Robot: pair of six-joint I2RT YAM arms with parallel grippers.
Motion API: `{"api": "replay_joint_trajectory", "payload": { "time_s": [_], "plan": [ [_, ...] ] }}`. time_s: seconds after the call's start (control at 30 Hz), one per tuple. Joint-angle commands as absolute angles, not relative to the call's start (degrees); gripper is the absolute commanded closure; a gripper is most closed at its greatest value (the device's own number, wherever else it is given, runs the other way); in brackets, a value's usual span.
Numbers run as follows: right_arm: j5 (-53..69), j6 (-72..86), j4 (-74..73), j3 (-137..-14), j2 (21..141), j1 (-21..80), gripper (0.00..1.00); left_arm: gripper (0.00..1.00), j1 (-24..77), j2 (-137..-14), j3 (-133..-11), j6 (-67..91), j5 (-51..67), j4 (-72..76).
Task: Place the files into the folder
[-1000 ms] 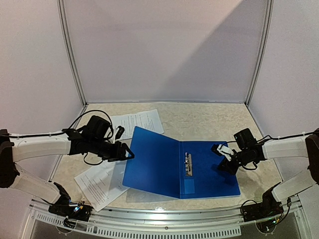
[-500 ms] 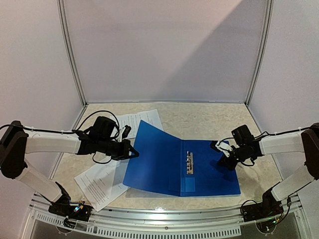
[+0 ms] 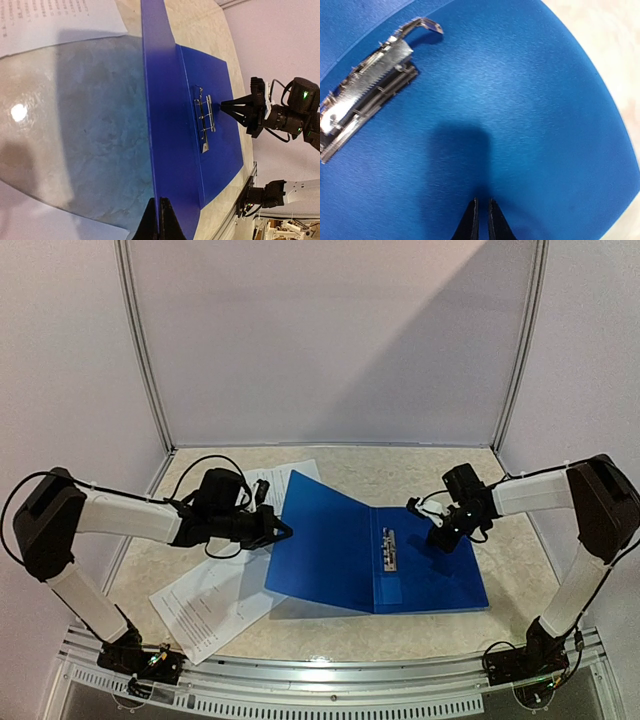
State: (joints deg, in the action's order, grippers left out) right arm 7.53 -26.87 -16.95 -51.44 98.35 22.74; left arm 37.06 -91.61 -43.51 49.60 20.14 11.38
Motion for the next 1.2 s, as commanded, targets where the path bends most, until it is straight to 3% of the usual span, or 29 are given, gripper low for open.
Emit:
{"api": "replay_joint_trajectory", "payload": {
  "time_s": [0.0, 0.27, 0.4, 0.53, 0.67, 0.87, 1.0, 1.17],
  "plan": [
    [5.7, -28.2, -20.9, -56.0, 99.6, 22.4, 0.91, 1.0, 36.5, -93.2, -46.3, 50.6, 17.5, 14.7],
    [7.3, -27.0, -25.2, -61.3, 92.6, 22.5, 0.85, 0.98, 36.5, -96.4, -52.0, 47.5, 19.1, 10.7],
    [11.0, -24.3, -28.2, -62.1, 87.6, 22.5, 0.81, 0.56, 36.5, -94.3, -54.1, 45.0, 16.4, 4.6],
    [14.9, -22.5, -30.5, -61.1, 82.8, 22.5, 0.77, 0.37, 36.5, -89.6, -57.7, 38.9, 9.9, -8.6],
    [20.8, -20.8, -31.3, -58.5, 77.9, 22.5, 0.72, 0.3, 36.5, -83.0, -58.1, 34.2, 0.9, -21.4],
    [28.4, -20.5, -29.2, -51.9, 70.1, 27.0, 0.62, 0.2, 36.4, -68.4, -48.1, 36.3, -7.1, -30.5],
    [23.0, -24.6, -30.1, -52.0, 70.4, 36.1, 0.55, 0.1, 32.0, -60.8, -40.4, 38.8, -7.3, -31.7],
    [9.3, -31.2, -32.0, -60.1, 79.8, 53.3, 0.53, 0.11, 21.5, -59.6, -33.2, 37.3, 3.3, -26.9]
  ]
}}
